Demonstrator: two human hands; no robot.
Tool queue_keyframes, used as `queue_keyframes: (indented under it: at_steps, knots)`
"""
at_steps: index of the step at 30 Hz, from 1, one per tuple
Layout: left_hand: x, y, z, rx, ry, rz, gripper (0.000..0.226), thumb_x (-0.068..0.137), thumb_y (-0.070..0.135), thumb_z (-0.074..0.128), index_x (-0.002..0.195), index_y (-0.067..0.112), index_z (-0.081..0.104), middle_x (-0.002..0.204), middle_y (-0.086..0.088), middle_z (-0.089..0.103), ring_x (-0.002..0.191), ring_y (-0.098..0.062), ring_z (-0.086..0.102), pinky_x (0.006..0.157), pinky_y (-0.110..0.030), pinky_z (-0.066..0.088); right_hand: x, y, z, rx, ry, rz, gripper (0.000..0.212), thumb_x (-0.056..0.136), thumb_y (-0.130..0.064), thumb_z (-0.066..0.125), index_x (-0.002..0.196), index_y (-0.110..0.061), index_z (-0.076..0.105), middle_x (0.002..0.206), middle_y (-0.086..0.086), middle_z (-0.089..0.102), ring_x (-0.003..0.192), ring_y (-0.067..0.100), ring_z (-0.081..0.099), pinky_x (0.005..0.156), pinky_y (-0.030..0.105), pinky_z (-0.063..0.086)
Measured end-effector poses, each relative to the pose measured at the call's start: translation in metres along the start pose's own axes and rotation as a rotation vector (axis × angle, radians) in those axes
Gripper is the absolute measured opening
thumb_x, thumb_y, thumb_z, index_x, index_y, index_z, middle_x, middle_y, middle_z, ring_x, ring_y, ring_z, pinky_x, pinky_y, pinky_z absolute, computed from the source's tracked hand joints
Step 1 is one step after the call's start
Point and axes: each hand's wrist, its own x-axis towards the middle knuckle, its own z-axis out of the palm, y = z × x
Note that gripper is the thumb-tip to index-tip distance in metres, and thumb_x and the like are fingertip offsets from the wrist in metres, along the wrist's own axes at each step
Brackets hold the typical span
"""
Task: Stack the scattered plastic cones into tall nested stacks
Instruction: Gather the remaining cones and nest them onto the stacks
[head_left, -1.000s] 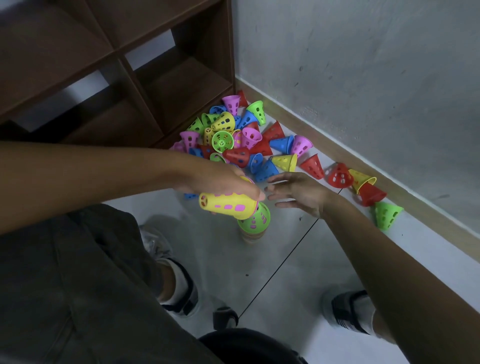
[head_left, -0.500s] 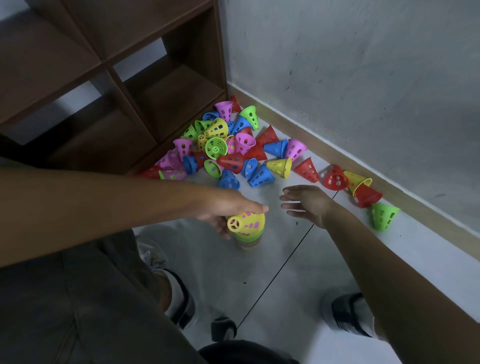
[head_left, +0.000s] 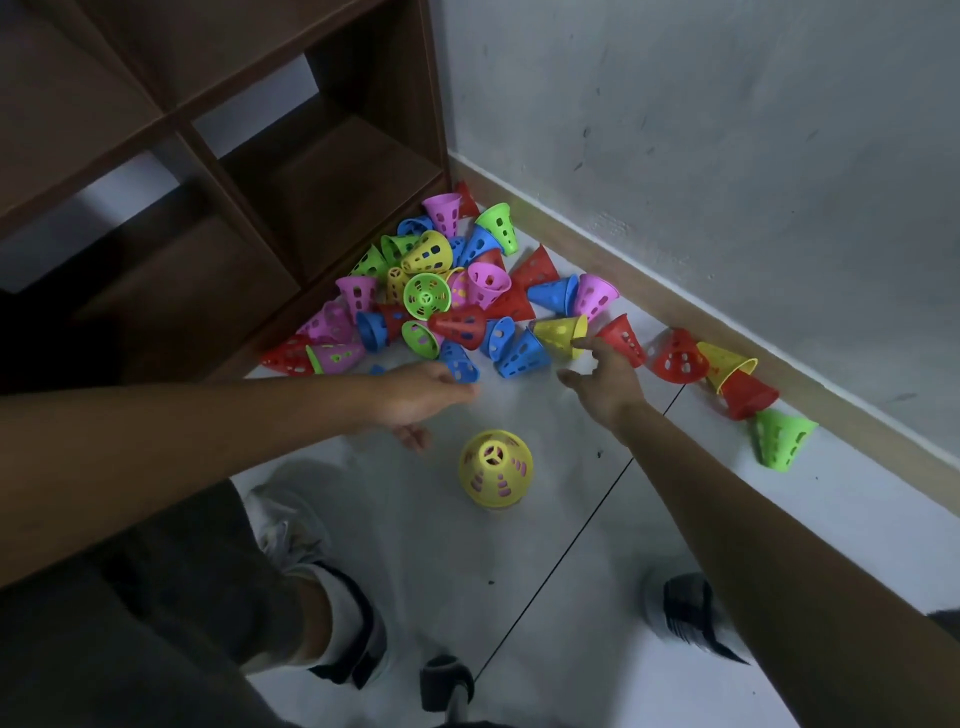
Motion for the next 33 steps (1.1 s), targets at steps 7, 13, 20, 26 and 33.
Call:
queue_keyframes:
  at_steps: [7, 13, 20, 26, 33]
  knots:
    - [0.056, -0.01, -0.014, -0.117, 0.139, 0.08, 0.049, 0.096, 0.038, 0.059, 0.14, 0.026, 0.04, 0.127, -0.009, 0.054, 0.077, -0.027, 0.066, 0.069, -0.036, 0.054, 0.049, 0.002, 0.024, -0.153, -0.089, -0.01, 0.068, 0.081, -0.034, 0.078, 0.141, -0.028, 0.046, 0.137, 0.011, 0.054, 0.123, 0.033, 0.052, 0.101, 0.049, 0.047]
    - [0.088, -0.019, -0.002, -0.422, 0.134, -0.03, 0.053, 0.097, 0.03, 0.061, 0.144, 0.028, 0.038, 0.127, -0.008, 0.054, 0.086, -0.032, 0.064, 0.077, -0.041, 0.054, 0.073, 0.004, 0.04, -0.275, -0.086, 0.027, 0.057, 0.085, -0.043, 0.074, 0.135, -0.022, 0.056, 0.136, 0.01, 0.057, 0.126, 0.031, 0.05, 0.108, 0.043, 0.041]
    - [0.108, -0.031, 0.0, -0.957, 0.168, -0.094, 0.02, 0.098, 0.026, 0.058, 0.117, 0.021, 0.053, 0.112, -0.004, 0.052, 0.084, -0.023, 0.058, 0.067, -0.034, 0.05, 0.08, 0.014, 0.046, -0.238, 0.032, -0.015, 0.02, 0.093, -0.013, 0.066, 0.11, -0.004, 0.072, 0.115, 0.008, 0.065, 0.104, 0.022, 0.061, 0.078, 0.017, 0.041]
    - [0.113, -0.037, -0.001, -1.19, 0.217, -0.103, 0.014, 0.098, 0.022, 0.058, 0.105, 0.01, 0.061, 0.097, -0.006, 0.06, 0.077, -0.017, 0.058, 0.063, -0.031, 0.048, 0.078, 0.017, 0.047, -0.118, 0.072, -0.087, 0.017, 0.088, -0.012, 0.072, 0.103, -0.004, 0.075, 0.114, 0.0, 0.067, 0.106, 0.017, 0.063, 0.094, 0.024, 0.047]
    - [0.102, -0.039, -0.005, -0.916, 0.417, -0.128, 0.018, 0.089, 0.019, 0.069, 0.102, 0.007, 0.068, 0.095, -0.009, 0.067, 0.069, -0.016, 0.057, 0.054, -0.028, 0.046, 0.078, 0.012, 0.041, -0.062, 0.104, 0.035, 0.02, 0.091, -0.02, 0.07, 0.101, -0.004, 0.075, 0.086, 0.007, 0.067, 0.083, 0.02, 0.061, 0.068, 0.021, 0.039]
